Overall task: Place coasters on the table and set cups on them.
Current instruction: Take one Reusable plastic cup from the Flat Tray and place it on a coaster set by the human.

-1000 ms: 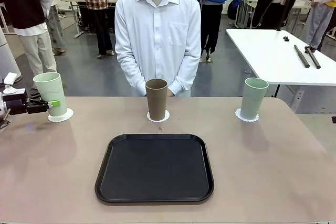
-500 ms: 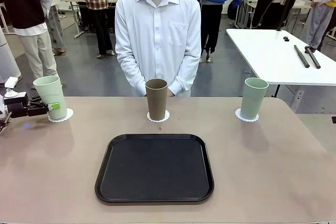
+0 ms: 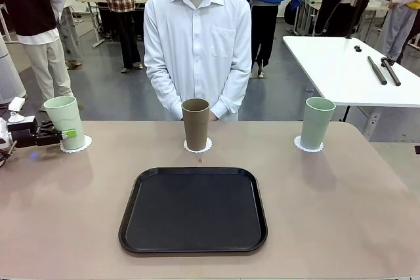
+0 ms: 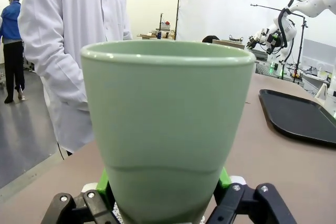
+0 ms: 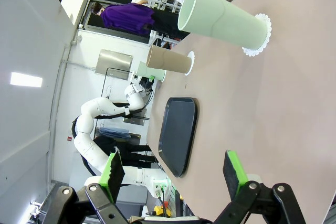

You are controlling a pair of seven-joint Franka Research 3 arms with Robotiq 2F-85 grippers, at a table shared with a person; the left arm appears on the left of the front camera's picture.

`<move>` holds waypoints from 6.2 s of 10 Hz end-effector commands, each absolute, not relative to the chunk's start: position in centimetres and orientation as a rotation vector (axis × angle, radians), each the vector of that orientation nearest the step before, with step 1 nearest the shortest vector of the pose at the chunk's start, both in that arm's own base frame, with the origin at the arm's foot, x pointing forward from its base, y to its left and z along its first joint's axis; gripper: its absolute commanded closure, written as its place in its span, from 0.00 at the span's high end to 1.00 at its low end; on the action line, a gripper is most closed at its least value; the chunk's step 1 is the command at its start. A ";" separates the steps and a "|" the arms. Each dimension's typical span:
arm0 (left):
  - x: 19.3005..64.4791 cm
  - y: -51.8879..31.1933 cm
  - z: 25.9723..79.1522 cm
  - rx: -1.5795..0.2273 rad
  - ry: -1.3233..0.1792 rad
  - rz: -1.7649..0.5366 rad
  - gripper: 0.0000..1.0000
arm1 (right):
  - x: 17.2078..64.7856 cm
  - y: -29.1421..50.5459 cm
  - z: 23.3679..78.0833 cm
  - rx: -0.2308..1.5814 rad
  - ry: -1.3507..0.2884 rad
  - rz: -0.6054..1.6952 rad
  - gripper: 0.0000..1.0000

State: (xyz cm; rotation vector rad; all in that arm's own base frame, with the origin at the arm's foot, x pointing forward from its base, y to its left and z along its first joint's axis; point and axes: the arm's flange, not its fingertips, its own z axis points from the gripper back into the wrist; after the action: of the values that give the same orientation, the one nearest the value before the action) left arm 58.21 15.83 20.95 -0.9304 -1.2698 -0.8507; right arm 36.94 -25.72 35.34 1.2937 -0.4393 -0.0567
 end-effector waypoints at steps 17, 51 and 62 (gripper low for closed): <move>58.6 16.5 21.1 -0.839 -1.110 -0.950 1.00 | 36.9 -25.6 35.4 1.295 -0.440 -0.056 1.00; 42.5 3.5 49.5 0.010 -0.353 -0.950 1.00 | 36.9 -25.6 35.4 1.295 -0.440 -0.056 1.00; 33.6 5.1 44.1 -0.201 -0.066 -0.532 1.00 | 36.9 -25.6 35.4 1.295 -0.440 -0.056 1.00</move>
State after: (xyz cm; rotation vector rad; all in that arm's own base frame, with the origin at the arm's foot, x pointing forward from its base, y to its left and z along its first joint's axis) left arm 35.31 5.57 43.26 -0.2127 -0.1006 -0.5658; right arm 36.96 -25.69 35.34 1.2939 -0.4387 -0.0561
